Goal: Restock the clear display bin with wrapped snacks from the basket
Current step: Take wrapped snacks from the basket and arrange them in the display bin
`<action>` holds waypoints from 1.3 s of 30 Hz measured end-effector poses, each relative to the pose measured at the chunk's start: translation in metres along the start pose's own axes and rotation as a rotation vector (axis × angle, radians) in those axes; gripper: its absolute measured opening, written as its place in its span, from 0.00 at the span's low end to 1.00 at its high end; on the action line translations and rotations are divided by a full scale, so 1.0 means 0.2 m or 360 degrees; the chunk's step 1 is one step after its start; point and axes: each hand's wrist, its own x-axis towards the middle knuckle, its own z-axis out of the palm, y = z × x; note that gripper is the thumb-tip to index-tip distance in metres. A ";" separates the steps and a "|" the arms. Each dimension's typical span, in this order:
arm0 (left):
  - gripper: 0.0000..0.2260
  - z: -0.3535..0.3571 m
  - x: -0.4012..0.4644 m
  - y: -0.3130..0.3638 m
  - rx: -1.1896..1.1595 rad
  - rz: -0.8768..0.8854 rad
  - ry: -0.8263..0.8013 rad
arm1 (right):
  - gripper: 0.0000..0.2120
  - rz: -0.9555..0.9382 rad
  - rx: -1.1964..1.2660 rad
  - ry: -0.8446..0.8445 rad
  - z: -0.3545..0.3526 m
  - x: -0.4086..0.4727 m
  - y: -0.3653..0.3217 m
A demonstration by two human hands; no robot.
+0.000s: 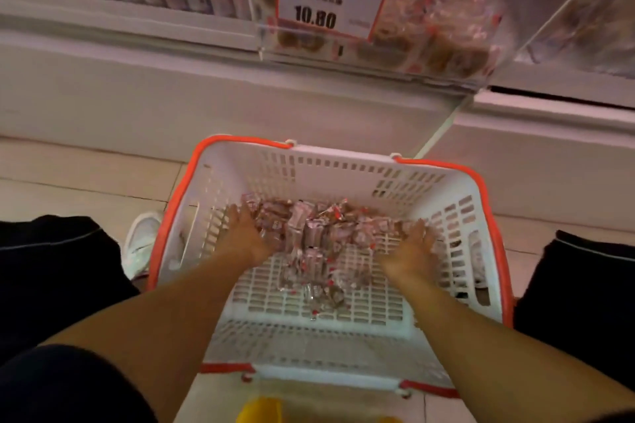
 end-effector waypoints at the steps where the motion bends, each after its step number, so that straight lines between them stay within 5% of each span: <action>1: 0.50 0.04 0.04 -0.01 -0.0056 -0.0043 0.0007 | 0.57 0.0018 0.0043 0.0025 0.01 0.03 -0.01; 7: 0.37 0.19 0.23 0.08 -0.0604 -0.0208 0.0218 | 0.56 0.0110 0.0570 -0.0176 0.14 0.17 -0.14; 10: 0.35 0.23 0.25 0.12 -0.0712 -0.0308 0.0237 | 0.51 -0.0084 0.0520 -0.0249 0.22 0.14 -0.19; 13: 0.22 0.27 0.24 0.12 -0.0651 -0.0240 0.0216 | 0.47 -0.0209 0.0408 -0.0264 0.28 0.10 -0.24; 17: 0.11 0.32 0.15 0.14 -0.0564 0.0022 0.0063 | 0.27 -0.0265 0.0516 -0.0224 0.28 0.09 -0.25; 20: 0.19 0.35 0.08 0.13 -0.0470 0.0165 -0.0177 | 0.17 -0.0162 0.0660 -0.0344 0.27 0.07 -0.22; 23: 0.27 0.36 0.02 0.10 -0.0171 0.0326 -0.0223 | 0.20 -0.0006 0.0886 -0.0474 0.28 0.05 -0.17; 29: 0.12 0.33 -0.04 0.08 -0.0270 0.0283 -0.0053 | 0.19 0.0355 0.1389 -0.0579 0.23 0.01 -0.12; 35: 0.13 0.26 -0.04 0.13 -0.0614 0.0188 0.0037 | 0.21 0.0007 0.0868 -0.0297 0.14 -0.03 -0.11; 39: 0.14 0.19 -0.06 0.15 -0.1067 -0.0052 -0.0078 | 0.12 -0.0105 0.0613 -0.0428 0.01 -0.06 -0.12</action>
